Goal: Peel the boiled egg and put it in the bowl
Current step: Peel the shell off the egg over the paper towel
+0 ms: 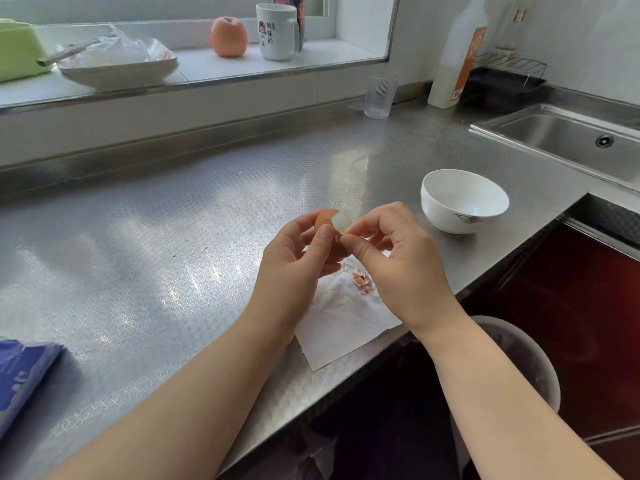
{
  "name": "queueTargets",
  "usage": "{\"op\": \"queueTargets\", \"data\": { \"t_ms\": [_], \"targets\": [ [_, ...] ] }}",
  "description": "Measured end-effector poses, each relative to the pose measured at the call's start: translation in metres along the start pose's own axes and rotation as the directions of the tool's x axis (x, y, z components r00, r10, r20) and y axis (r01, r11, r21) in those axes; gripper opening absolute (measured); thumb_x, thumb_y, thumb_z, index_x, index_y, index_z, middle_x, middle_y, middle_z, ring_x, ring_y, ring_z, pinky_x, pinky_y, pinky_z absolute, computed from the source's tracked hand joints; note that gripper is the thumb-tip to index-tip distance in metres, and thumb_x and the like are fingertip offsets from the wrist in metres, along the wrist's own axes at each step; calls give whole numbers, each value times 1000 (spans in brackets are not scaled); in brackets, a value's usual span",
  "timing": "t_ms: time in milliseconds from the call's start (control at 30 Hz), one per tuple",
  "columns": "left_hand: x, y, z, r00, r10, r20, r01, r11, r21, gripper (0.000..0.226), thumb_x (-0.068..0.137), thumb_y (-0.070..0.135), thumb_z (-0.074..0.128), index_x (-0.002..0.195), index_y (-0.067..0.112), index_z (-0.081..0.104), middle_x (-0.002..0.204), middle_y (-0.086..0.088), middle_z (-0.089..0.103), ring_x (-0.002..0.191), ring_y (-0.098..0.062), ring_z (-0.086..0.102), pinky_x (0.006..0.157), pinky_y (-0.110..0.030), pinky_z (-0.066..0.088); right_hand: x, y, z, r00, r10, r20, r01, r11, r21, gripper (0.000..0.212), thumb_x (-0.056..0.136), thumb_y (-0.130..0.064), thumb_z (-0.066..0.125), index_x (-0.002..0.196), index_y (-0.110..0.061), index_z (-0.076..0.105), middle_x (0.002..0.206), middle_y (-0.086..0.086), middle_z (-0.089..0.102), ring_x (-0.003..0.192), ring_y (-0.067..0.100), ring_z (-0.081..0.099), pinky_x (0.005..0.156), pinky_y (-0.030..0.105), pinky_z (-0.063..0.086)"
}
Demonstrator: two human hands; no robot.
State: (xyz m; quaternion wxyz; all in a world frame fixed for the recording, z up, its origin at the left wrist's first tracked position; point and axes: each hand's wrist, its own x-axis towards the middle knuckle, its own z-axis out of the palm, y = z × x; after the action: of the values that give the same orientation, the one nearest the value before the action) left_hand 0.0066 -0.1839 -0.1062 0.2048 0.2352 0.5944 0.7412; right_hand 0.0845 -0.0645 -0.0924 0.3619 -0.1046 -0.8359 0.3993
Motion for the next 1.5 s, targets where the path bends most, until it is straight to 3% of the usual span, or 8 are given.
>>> {"op": "queueTargets", "data": {
  "t_ms": [333,533,867,967,1167,1367,1433,1500],
  "targets": [
    [0,-2,1,997,-43,67,45,999,-25,43,94,15,64,135,18,52,122,-11,69,94,-14,73,80,-25,57,-6,0,6,989,98,-108,-92,994,60,8,92,-21,60,85,-22,57,84,-4,61,78,14,58,72,17,43],
    [2,-1,0,997,-47,59,50,998,-48,23,100,16,56,122,24,56,124,-13,67,93,-11,74,78,-24,57,-1,2,-5,955,186,-232,-149,975,166,14,91,-24,62,81,-32,57,72,-15,60,67,5,57,68,15,46],
    [6,-2,-2,998,-61,6,61,993,-103,18,100,16,57,113,28,63,95,9,78,92,-13,73,77,-24,56,-14,14,-20,966,227,127,-204,964,-173,14,91,-24,62,100,-29,72,79,-20,72,80,-7,65,74,12,47],
    [7,-1,-2,998,-70,-12,67,990,-127,23,100,20,55,124,22,58,93,8,78,88,-11,73,74,-23,57,-13,13,-20,970,220,103,-200,964,-176,14,88,-22,65,97,-28,74,87,-15,73,83,-3,64,74,12,47],
    [6,0,-2,994,-103,-31,98,986,-136,25,101,26,55,126,26,53,91,4,78,84,-13,75,70,-24,57,-10,10,-18,974,227,26,-221,965,-143,12,81,-33,73,76,-23,67,62,-3,64,61,7,57,55,17,41],
    [6,0,-2,994,-95,-44,90,991,-98,21,99,29,57,120,29,57,93,7,79,86,-12,75,69,-21,57,-4,13,-22,963,181,201,-128,959,-252,22,93,-13,56,108,-24,69,94,-17,58,85,-12,53,76,4,37],
    [6,0,-2,995,-92,-46,87,992,-90,24,99,29,58,123,27,56,98,5,79,88,-12,75,70,-21,57,-3,14,-23,962,181,204,-125,957,-260,20,90,-17,61,106,-25,69,99,-12,60,93,-2,55,84,15,42],
    [6,0,-2,995,-89,-44,85,992,-89,30,96,31,61,125,26,56,103,1,79,90,-12,75,71,-22,57,-4,13,-24,977,171,128,-142,967,-211,12,90,-31,62,92,-23,71,82,-10,67,78,0,60,72,23,46]
  ]
}}
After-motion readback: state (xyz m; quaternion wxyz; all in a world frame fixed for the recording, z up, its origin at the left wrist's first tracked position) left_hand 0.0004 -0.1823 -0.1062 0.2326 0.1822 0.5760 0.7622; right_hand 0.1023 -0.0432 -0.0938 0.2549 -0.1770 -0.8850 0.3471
